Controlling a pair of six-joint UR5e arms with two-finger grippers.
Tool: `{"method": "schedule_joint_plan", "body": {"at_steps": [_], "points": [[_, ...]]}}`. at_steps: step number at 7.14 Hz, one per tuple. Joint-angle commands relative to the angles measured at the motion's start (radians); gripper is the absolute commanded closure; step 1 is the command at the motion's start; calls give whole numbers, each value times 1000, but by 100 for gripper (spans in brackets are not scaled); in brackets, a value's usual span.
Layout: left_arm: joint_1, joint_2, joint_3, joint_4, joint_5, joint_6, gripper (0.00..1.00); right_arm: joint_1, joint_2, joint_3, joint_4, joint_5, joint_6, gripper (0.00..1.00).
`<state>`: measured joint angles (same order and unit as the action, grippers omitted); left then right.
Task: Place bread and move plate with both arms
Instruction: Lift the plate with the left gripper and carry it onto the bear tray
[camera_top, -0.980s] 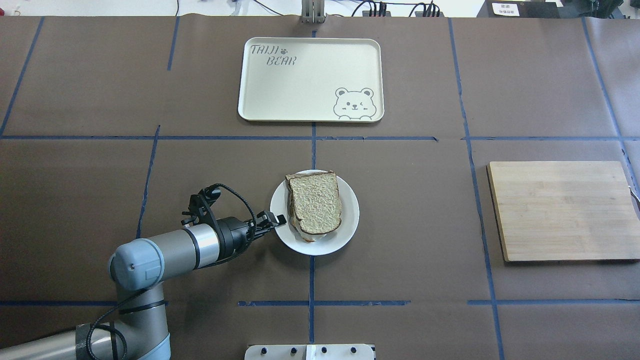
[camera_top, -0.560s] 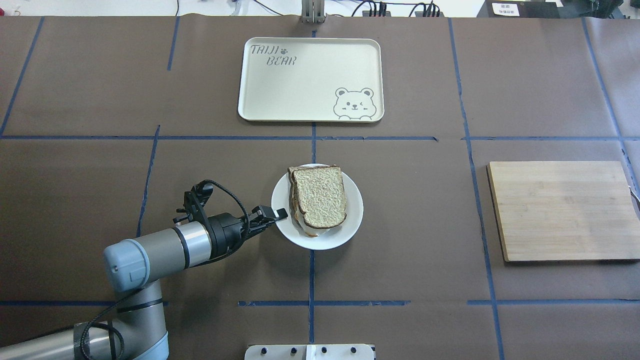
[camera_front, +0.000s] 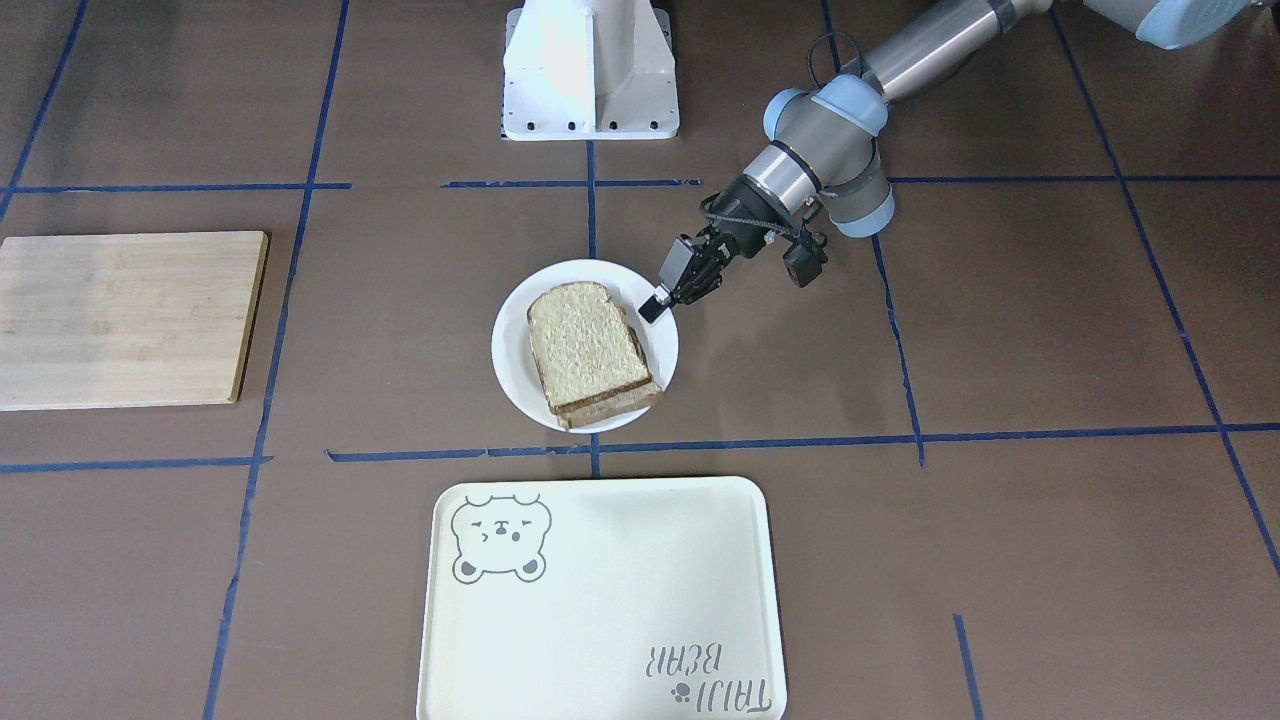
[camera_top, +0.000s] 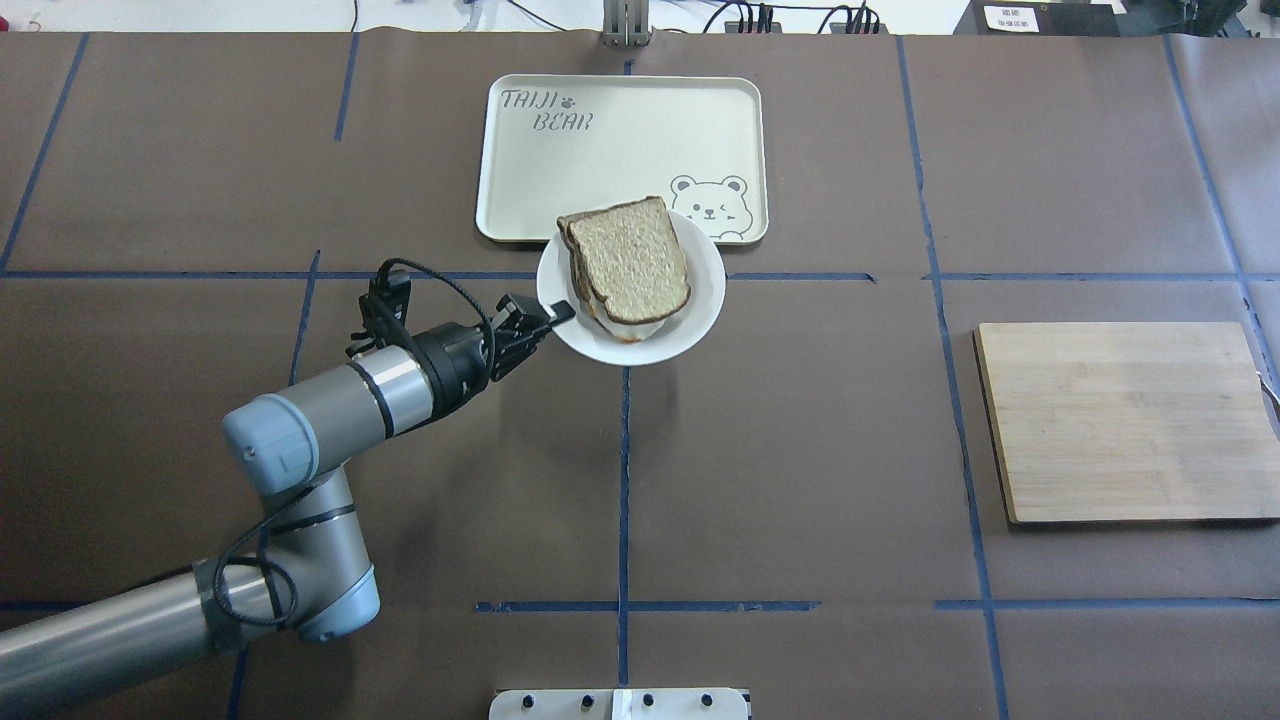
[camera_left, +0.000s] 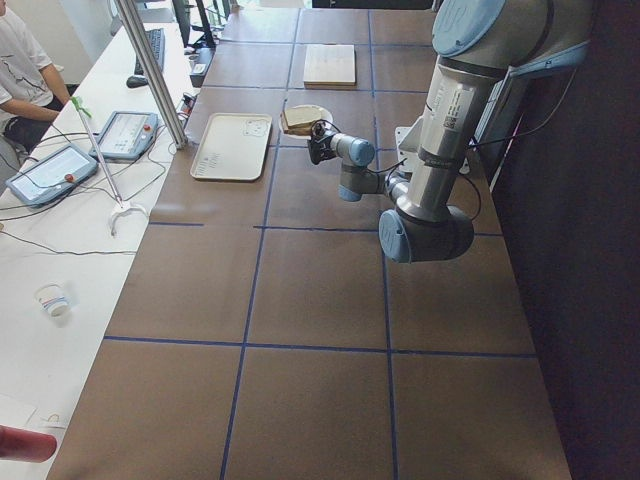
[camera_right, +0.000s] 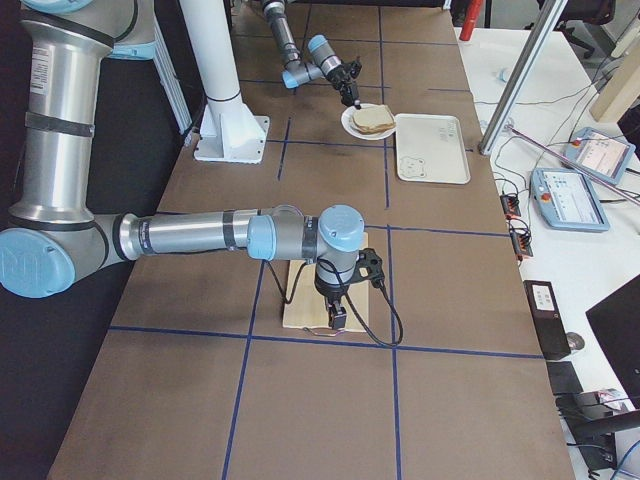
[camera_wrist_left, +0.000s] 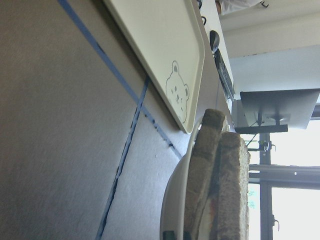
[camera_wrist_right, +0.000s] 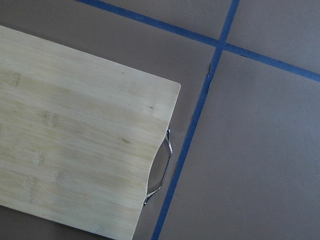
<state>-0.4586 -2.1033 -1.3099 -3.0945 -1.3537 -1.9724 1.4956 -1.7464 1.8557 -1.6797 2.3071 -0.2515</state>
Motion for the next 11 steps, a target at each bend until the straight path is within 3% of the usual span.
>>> {"method": "schedule_joint_plan", "body": {"at_steps": [1,2,4,7,8,9,10,11], "points": [[-119,-201,278,0,-17,-110,97,0,1,-1,0,0,-2,0],[-164,-283,428,0,-50,-118,97,0,-1,-1,0,0,0,0],[-193,-386,634,2,-76,-120,97,0,-1,0,0,0,0,0],[-192,-411,695,5,-76,-120,91,0,-1,0,0,0,0,0],[-190,-411,693,5,-77,-118,65,0,-1,2,0,0,0,0],[-192,-411,689,5,-99,-114,7,0,-1,2,0,0,0,0],[-193,-408,669,5,-100,-109,0,0,1,2,0,0,0,0],[-195,-390,611,5,-104,-105,0,0,1,2,0,0,0,0]]}}
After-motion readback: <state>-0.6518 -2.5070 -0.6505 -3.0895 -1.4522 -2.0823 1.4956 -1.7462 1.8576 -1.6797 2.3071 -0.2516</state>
